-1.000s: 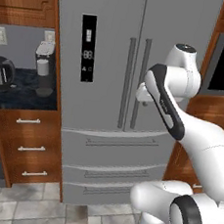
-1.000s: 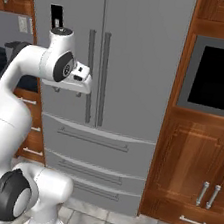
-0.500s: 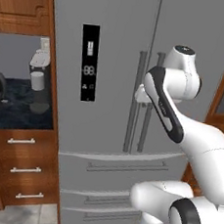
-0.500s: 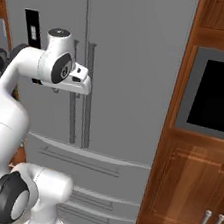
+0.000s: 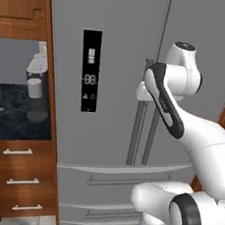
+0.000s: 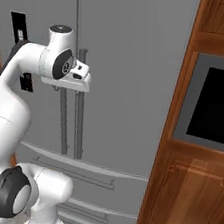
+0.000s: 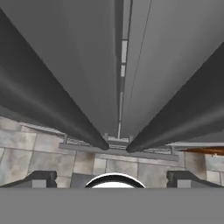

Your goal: Navigate to the fridge.

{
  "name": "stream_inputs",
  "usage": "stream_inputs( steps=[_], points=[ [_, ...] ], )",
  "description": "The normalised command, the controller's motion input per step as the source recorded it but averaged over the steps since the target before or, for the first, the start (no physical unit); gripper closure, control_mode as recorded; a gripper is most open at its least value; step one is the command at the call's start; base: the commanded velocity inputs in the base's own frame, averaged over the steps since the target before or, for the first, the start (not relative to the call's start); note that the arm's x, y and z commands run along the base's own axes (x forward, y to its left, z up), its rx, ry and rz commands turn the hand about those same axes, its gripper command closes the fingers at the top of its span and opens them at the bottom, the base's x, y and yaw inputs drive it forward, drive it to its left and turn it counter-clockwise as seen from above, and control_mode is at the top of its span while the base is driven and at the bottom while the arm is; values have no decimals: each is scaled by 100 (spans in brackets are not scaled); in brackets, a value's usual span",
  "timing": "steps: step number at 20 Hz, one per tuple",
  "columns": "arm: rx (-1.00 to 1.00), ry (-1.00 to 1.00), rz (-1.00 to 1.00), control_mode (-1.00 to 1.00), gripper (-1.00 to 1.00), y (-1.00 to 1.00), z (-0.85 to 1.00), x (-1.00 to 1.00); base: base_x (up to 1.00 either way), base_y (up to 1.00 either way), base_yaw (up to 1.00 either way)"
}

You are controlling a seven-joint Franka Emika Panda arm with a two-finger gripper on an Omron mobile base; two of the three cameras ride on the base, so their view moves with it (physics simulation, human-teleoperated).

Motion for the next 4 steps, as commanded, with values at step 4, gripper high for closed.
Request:
stream_inputs(
  steps=[4],
  points=[
    [0, 0, 0, 100, -100, 0, 0, 0, 47, 0, 0]
  ],
)
